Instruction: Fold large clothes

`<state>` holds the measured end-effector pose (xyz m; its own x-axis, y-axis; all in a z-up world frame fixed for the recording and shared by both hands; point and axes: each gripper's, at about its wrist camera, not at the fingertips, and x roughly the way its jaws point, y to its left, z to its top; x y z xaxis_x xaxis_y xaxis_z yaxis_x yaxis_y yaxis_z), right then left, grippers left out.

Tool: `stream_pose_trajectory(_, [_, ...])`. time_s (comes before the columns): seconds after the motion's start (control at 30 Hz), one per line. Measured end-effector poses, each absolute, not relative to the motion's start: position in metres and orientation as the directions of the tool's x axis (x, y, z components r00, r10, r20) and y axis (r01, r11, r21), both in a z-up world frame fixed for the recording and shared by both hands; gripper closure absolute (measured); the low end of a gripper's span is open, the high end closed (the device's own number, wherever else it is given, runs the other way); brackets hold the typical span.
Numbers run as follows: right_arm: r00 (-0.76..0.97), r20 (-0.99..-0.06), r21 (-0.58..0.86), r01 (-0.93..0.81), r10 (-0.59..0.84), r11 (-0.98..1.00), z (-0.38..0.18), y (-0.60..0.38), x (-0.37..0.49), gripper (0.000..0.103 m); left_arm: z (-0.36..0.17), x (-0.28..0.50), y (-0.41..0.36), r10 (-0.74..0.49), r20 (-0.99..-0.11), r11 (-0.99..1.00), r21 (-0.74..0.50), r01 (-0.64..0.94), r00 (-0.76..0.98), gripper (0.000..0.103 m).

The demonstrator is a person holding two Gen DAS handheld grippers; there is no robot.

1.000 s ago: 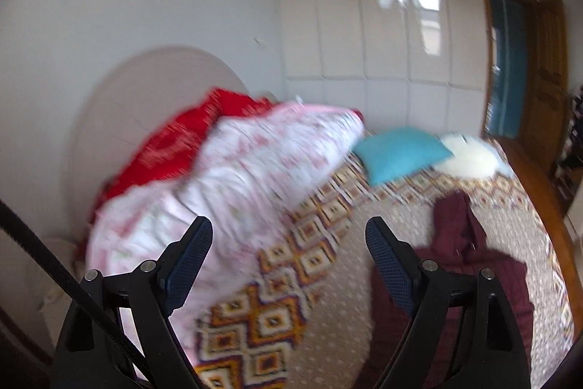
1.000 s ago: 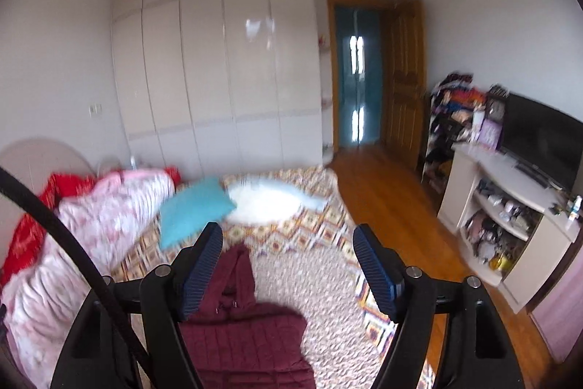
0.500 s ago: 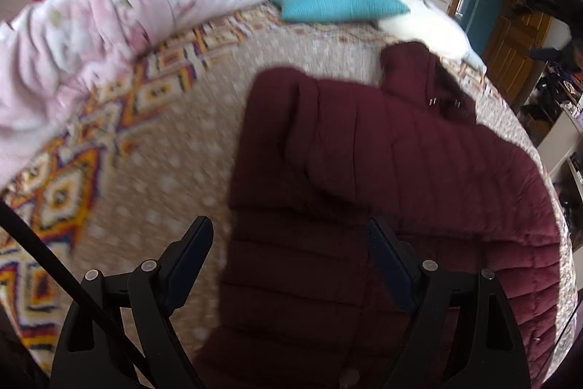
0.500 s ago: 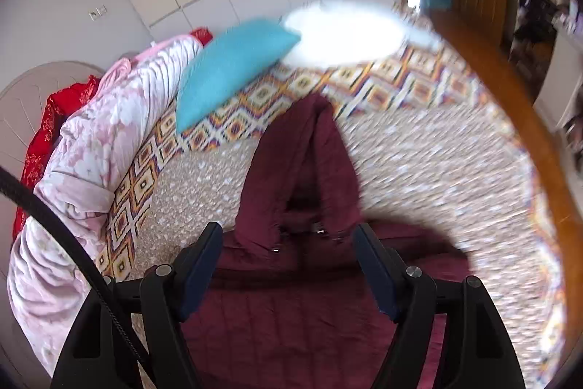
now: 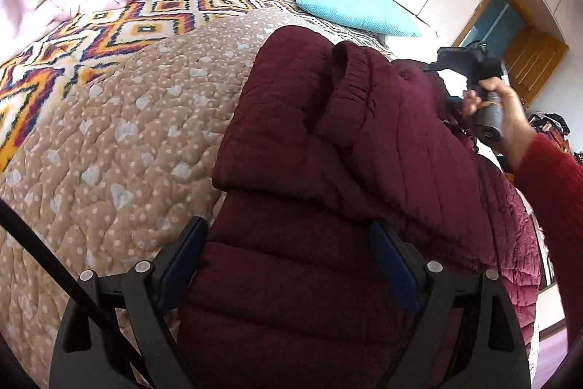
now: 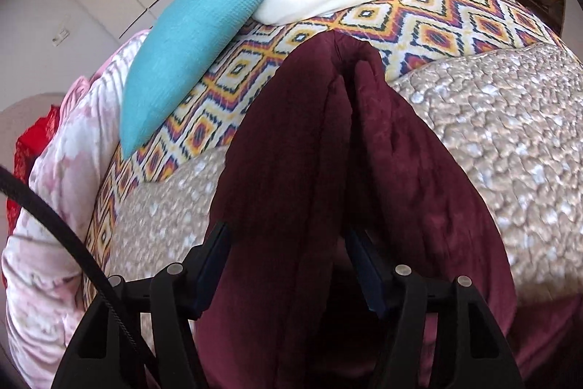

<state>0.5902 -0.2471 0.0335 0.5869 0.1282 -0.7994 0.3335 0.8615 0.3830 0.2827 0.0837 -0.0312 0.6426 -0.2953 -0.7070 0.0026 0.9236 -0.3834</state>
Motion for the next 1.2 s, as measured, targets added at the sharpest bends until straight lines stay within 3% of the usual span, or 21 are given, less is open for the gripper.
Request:
stream_pose_trajectory(0.03, [0.589, -0.799, 0.383, 0.344, 0.120, 0.857, 0.030, -0.250, 0.596, 0.039, -0.031, 0.283, 0.082, -0.291, -0.708, 0.926, -0.377, 0.004, 0.643, 0.014])
stream_pose_trajectory(0.07, [0.590, -0.800, 0.380, 0.356, 0.110, 0.854, 0.028, -0.252, 0.600, 0.057, -0.031, 0.283, 0.081, -0.286, -0.711, 0.930, -0.369, 0.006, 0.643, 0.014])
stream_pose_trajectory(0.1, [0.589, -0.801, 0.379, 0.360, 0.107, 0.852, 0.028, -0.253, 0.603, 0.082, -0.030, 0.283, 0.080, -0.284, -0.711, 0.931, -0.365, 0.007, 0.643, 0.013])
stream_pose_trajectory(0.13, [0.592, -0.798, 0.388, 0.360, 0.114, 0.848, 0.030, -0.255, 0.604, 0.090, -0.030, 0.283, 0.080, -0.282, -0.712, 0.932, -0.362, 0.007, 0.643, 0.013])
stream_pose_trajectory(0.37, [0.669, -0.741, 0.276, 0.229, 0.055, 0.933, 0.111, -0.225, 0.550, 0.095, -0.029, 0.283, 0.080, -0.282, -0.713, 0.932, -0.362, 0.008, 0.642, 0.013])
stream_pose_trajectory(0.6, [0.678, -0.714, 0.287, 0.055, 0.175, 0.956, 0.167, -0.171, 0.411, 0.095, -0.029, 0.283, 0.081, -0.283, -0.713, 0.931, -0.364, 0.007, 0.641, 0.013])
stream_pose_trajectory(0.77, [0.605, -0.755, 0.316, -0.001, 0.253, 0.949, 0.124, -0.127, 0.306, 0.094, -0.029, 0.281, 0.083, -0.292, -0.708, 0.926, -0.376, 0.006, 0.643, 0.013])
stream_pose_trajectory(0.87, [0.535, -0.811, 0.255, -0.037, 0.235, 0.966, 0.077, -0.105, 0.256, 0.088, -0.028, 0.279, 0.085, -0.299, -0.701, 0.922, -0.387, 0.005, 0.647, 0.013])
stream_pose_trajectory(0.93, [0.458, -0.842, 0.298, -0.045, 0.285, 0.953, 0.056, -0.104, 0.229, 0.087, -0.028, 0.278, 0.087, -0.304, -0.696, 0.918, -0.397, 0.004, 0.651, 0.013])
stream_pose_trajectory(1.07, [0.437, -0.867, 0.224, -0.084, 0.238, 0.971, 0.066, -0.111, 0.172, 0.084, -0.027, 0.277, 0.086, -0.303, -0.696, 0.917, -0.398, 0.002, 0.651, 0.013])
stream_pose_trajectory(1.13, [0.497, -0.851, 0.134, -0.108, 0.170, 0.985, 0.097, -0.117, 0.152, 0.075, -0.027, 0.277, 0.084, -0.297, -0.700, 0.921, -0.389, 0.001, 0.649, 0.013])
stream_pose_trajectory(1.2, [0.570, -0.815, 0.069, -0.086, 0.106, 0.994, 0.125, -0.122, 0.146, 0.043, -0.026, 0.277, 0.083, -0.293, -0.703, 0.923, -0.385, 0.000, 0.648, 0.013])
